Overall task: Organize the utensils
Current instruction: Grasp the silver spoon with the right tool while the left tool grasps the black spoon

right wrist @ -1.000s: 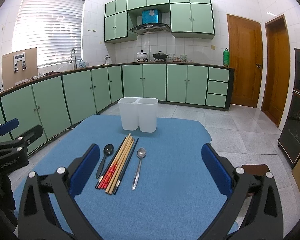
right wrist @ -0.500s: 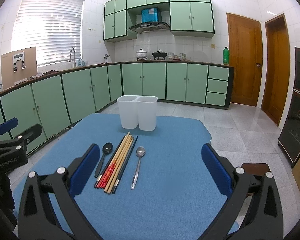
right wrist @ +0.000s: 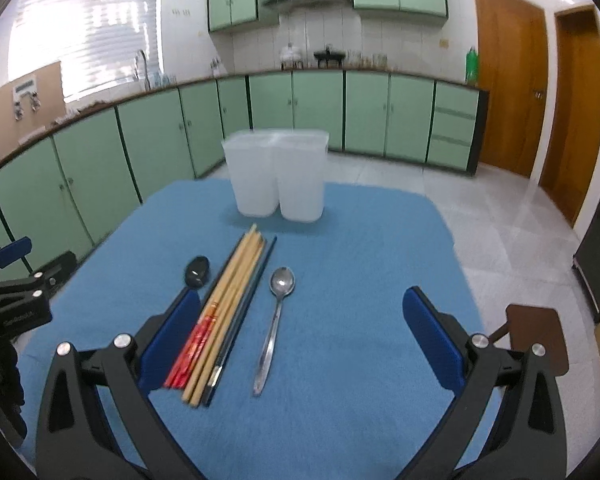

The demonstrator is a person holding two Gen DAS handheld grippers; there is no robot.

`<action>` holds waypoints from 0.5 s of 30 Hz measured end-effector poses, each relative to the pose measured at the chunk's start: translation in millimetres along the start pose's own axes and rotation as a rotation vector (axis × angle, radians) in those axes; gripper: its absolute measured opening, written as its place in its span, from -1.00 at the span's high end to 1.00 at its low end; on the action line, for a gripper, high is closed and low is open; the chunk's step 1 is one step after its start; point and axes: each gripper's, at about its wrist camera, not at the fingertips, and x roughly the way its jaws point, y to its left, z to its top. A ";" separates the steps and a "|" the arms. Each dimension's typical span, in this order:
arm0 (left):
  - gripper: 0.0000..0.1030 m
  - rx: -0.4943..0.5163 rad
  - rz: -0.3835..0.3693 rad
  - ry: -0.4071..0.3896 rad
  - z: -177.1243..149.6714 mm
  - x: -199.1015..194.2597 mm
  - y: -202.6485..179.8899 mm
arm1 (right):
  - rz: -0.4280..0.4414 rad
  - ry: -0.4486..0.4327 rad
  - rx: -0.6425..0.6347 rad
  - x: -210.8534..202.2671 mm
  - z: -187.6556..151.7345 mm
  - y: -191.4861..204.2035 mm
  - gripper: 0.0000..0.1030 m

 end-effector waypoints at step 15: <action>-0.88 -0.003 -0.012 0.190 -2.5 92.0 0.1 | 0.085 0.326 0.070 144.5 10.5 6.8 -0.06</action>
